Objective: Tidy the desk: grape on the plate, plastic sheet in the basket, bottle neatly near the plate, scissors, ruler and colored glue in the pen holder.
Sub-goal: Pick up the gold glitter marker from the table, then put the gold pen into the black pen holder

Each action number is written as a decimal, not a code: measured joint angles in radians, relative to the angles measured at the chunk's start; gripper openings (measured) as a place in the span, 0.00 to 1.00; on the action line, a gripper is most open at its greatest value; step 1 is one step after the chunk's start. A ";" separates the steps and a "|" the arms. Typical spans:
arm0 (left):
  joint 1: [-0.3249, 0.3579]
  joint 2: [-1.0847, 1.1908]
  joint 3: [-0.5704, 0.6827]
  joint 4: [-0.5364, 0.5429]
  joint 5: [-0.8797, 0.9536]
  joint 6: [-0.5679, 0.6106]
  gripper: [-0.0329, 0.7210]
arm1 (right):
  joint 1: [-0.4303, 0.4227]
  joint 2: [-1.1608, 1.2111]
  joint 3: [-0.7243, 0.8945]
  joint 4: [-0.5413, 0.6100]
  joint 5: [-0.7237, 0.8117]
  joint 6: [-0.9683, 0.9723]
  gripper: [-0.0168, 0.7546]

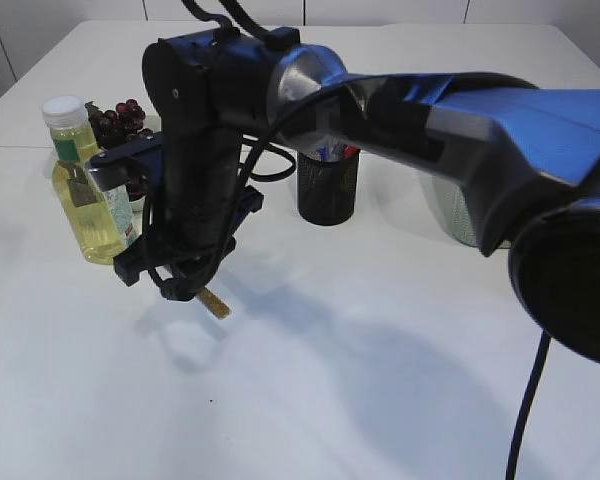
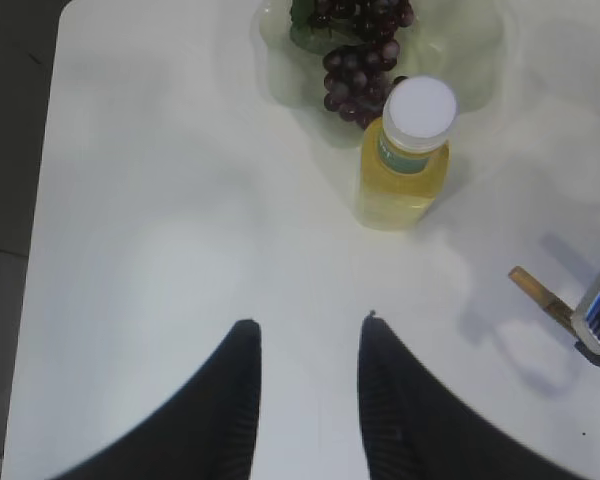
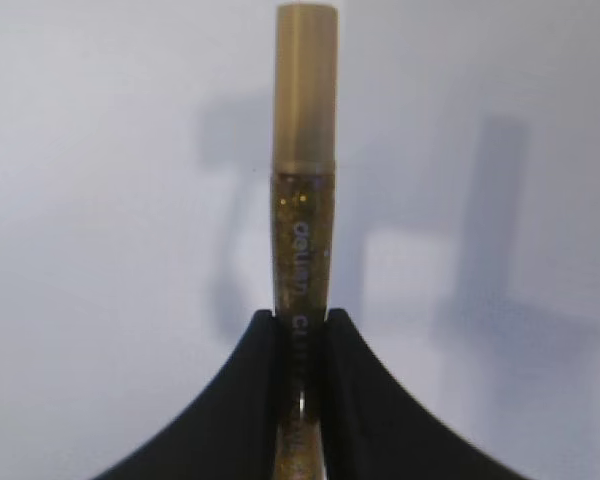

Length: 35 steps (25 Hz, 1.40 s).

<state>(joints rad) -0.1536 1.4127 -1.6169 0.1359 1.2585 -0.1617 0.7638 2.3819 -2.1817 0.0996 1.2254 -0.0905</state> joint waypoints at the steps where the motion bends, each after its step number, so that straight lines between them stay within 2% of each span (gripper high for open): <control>1: 0.000 0.000 0.000 0.004 0.000 0.002 0.36 | 0.000 -0.011 0.002 -0.003 0.002 0.002 0.15; 6: 0.000 0.000 0.000 0.007 0.000 0.002 0.36 | 0.000 -0.099 0.066 -0.011 0.002 0.006 0.15; 9: 0.000 0.000 0.000 0.009 0.000 0.004 0.36 | 0.000 -0.190 0.189 -0.013 -0.063 0.008 0.15; 19: 0.000 0.007 0.000 0.012 0.000 0.004 0.36 | 0.000 -0.647 0.900 -0.118 -0.726 0.048 0.15; 23: 0.000 0.021 0.000 0.012 0.000 0.004 0.36 | 0.000 -0.763 1.115 -0.138 -0.960 0.058 0.15; 26: 0.000 0.022 0.000 0.012 0.000 0.004 0.36 | -0.002 -0.801 1.211 -0.154 -1.140 0.060 0.15; 28: 0.000 0.022 0.000 0.013 0.000 0.004 0.36 | -0.009 -0.805 1.238 -0.155 -1.209 0.060 0.15; 35: 0.000 0.022 0.000 0.019 0.000 0.004 0.36 | -0.084 -0.806 1.248 -0.100 -1.310 0.060 0.15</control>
<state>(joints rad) -0.1536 1.4350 -1.6169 0.1549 1.2585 -0.1578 0.6794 1.5761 -0.9335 0.0000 -0.0847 -0.0308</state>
